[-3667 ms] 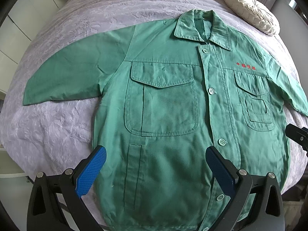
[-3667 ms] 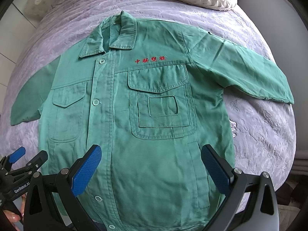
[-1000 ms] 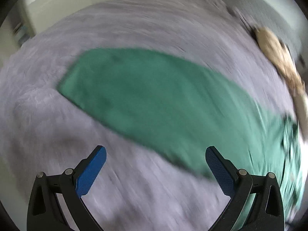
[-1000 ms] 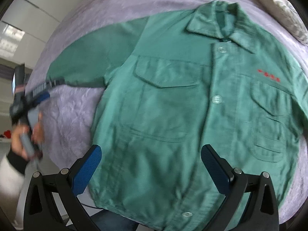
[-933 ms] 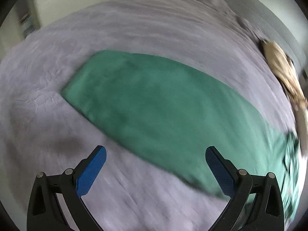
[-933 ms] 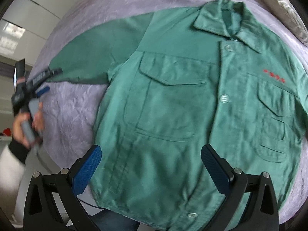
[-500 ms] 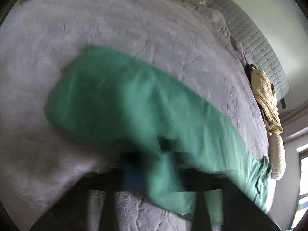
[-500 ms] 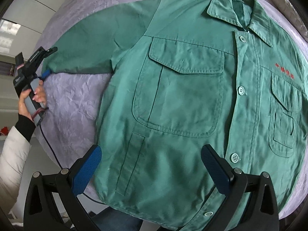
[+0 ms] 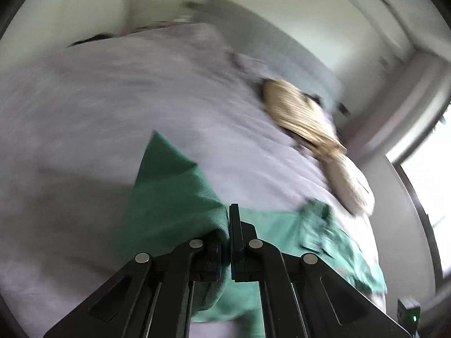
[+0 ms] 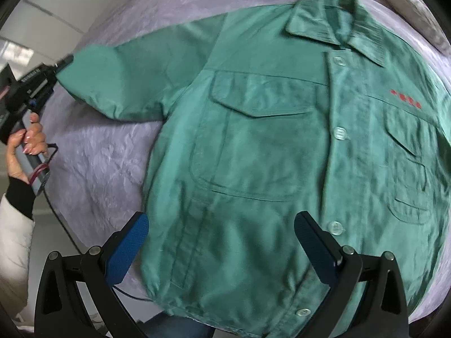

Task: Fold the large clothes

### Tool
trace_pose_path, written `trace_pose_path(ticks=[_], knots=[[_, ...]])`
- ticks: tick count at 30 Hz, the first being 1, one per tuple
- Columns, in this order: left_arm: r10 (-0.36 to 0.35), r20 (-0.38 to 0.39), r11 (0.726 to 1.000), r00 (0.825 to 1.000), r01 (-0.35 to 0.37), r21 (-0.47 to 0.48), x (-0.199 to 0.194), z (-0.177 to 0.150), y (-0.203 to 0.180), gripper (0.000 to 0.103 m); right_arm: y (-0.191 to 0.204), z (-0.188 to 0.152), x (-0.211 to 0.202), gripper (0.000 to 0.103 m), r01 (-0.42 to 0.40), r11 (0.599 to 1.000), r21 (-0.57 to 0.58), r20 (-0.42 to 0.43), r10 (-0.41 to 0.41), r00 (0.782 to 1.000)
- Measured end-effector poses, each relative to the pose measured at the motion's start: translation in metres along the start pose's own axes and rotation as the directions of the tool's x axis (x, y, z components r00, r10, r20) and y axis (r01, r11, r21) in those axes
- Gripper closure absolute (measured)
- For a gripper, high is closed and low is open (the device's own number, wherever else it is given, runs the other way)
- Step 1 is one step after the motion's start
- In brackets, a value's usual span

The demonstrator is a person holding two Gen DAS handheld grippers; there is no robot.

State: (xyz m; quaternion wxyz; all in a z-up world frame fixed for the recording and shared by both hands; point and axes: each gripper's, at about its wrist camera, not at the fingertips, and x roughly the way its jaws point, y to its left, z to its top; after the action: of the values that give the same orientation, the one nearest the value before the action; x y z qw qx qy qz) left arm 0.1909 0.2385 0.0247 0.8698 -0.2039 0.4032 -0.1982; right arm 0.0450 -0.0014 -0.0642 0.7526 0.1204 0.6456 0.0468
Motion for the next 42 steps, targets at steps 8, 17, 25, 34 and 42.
trace_pose_path(ticks=[8, 17, 25, 34, 42], knots=[[-0.038, -0.193, 0.971, 0.98, 0.082, 0.225, 0.115, -0.072, -0.196, 0.098, -0.095, -0.012, -0.041, 0.0, -0.048, 0.995, 0.089, 0.078, 0.041, 0.996], [0.349, -0.321, 0.888, 0.88, -0.202, 0.412, 0.214, -0.182, -0.26, 0.079, -0.225, -0.027, -0.05, 0.0, -0.032, 0.989, 0.143, 0.018, 0.029, 0.999], [0.4, -0.188, 0.838, 0.897, -0.275, 0.472, 0.149, -0.181, -0.239, 0.004, -0.247, -0.007, -0.051, 0.0, -0.01, 0.981, 0.193, 0.12, -0.014, 0.993], [0.557, -0.117, 0.796, 0.822, -0.488, 0.357, 0.081, -0.135, -0.109, 0.004, -0.125, 0.053, -0.02, 0.0, 0.146, 0.977, -0.158, 0.277, -0.098, 0.956], [0.596, -0.194, 0.797, 0.78, -0.544, 0.263, 0.105, -0.139, -0.028, 0.004, -0.023, 0.097, 0.057, 0.0, 0.301, 0.871, -0.387, 0.377, -0.149, 0.914]])
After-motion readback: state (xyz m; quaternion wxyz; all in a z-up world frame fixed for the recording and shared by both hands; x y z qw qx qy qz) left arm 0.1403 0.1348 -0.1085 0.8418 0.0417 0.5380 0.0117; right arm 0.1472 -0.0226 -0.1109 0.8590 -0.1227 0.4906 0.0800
